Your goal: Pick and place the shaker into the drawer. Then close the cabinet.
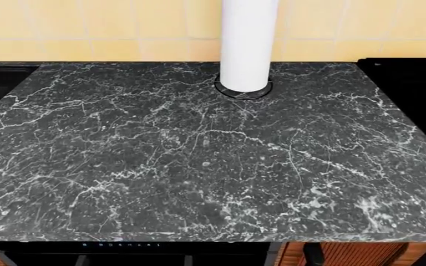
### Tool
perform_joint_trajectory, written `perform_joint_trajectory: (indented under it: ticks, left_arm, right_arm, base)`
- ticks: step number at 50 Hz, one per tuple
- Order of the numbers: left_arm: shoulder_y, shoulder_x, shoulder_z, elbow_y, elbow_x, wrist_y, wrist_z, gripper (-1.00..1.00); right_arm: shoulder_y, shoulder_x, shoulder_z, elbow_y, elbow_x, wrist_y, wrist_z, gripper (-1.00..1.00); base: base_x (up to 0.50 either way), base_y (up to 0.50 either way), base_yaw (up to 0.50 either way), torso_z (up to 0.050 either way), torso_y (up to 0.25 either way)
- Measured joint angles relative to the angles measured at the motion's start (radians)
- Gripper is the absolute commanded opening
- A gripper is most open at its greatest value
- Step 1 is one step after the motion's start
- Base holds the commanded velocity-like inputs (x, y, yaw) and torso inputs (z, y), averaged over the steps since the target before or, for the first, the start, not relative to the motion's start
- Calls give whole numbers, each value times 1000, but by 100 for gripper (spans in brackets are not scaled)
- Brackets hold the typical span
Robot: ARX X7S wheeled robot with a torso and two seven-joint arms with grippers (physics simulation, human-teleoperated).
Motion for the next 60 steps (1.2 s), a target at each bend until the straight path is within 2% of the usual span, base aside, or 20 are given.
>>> perform_joint_trajectory:
  ticks: [4, 25, 40, 48, 60]
  left_arm:
    - [-1, 0, 2, 3, -2, -3, -1, 100]
    - [-2, 0, 8, 3, -8, -9, -6, 100]
    - [-1, 0, 9, 2, -9, -10, -9, 100]
    - [-2, 0, 10, 4, -11, -12, -11, 100]
    - [0, 0, 12, 8, -10, -19, -12, 100]
  right_arm:
    - [1, 1, 0, 0, -4, 0, 1, 100]
    - [1, -1, -2, -2, -35, 2, -24, 100]
    - [1, 3, -1, -15, -26, -3, -25, 100]
    - [1, 1, -3, -21, -44, 2, -38, 100]
    - [0, 3, -2, -33, -43, 10, -44, 100]
  base:
    - [78, 0, 0, 0, 0]
    - [500, 1, 0, 0, 1]
    - [0, 0, 0, 0, 1]
    - [427, 1, 0, 0, 0]
    - [0, 0, 0, 0, 1]
